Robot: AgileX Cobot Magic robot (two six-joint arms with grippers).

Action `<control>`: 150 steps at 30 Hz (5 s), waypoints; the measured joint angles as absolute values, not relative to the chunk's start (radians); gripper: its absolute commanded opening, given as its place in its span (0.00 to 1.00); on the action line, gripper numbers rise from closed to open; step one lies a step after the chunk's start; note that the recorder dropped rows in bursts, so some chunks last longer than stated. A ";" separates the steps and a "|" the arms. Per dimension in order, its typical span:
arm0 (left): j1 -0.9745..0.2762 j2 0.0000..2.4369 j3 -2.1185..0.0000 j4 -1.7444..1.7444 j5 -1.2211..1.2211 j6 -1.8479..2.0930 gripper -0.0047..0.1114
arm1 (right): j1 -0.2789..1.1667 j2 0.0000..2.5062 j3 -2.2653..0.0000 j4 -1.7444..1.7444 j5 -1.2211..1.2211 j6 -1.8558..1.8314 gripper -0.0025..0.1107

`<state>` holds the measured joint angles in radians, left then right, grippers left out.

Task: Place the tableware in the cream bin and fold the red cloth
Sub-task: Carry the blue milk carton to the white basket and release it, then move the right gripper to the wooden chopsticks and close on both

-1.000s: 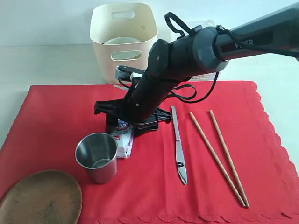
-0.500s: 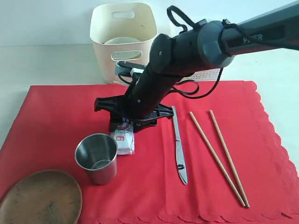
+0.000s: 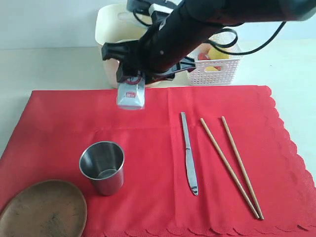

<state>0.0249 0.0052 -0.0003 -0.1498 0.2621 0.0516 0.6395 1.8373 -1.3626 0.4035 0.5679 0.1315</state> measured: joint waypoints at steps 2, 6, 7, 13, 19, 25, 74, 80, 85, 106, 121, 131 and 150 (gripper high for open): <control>0.025 0.005 0.000 -0.150 0.262 0.052 0.06 | 0.608 1.819 -1.363 0.393 0.562 0.129 0.02; 0.025 0.005 0.000 -0.150 0.262 0.052 0.06 | 0.546 1.804 -1.363 0.386 0.553 0.129 0.02; 0.025 0.005 0.000 -0.150 0.262 0.052 0.06 | 0.531 1.800 -1.363 0.385 0.553 0.129 0.02; 0.025 0.005 0.000 -0.150 0.262 0.052 0.06 | 0.482 1.798 -1.363 0.381 0.553 0.129 0.02; 0.025 0.005 0.000 -0.150 0.262 0.052 0.06 | 0.469 1.798 -1.363 0.378 0.551 0.129 0.02; 0.025 0.005 0.000 -0.150 0.262 0.052 0.06 | 0.469 1.798 -1.363 0.378 0.535 0.129 0.02; 0.025 0.005 0.000 -0.150 0.262 0.052 0.06 | 0.448 2.243 -1.988 0.390 0.450 0.107 0.02; 0.025 0.005 0.000 -0.150 0.262 0.052 0.06 | 0.354 2.213 -1.988 0.347 0.549 0.123 0.02; 0.025 0.005 0.000 -0.150 0.262 0.052 0.06 | 0.260 2.200 -1.988 0.296 0.604 0.065 0.02; 0.025 0.005 0.000 -0.150 0.262 0.052 0.06 | 0.110 2.299 -1.988 0.265 0.660 0.116 0.40; 0.025 0.005 0.000 -0.150 0.262 0.052 0.06 | 0.129 2.221 -1.988 0.349 0.747 -0.007 0.71; 0.025 0.005 0.000 -0.150 0.262 0.052 0.06 | 0.129 2.027 -1.986 0.322 0.991 -0.015 0.08; 0.025 0.005 0.000 -0.150 0.262 0.052 0.06 | 0.129 1.521 -1.309 0.235 0.842 -0.015 0.02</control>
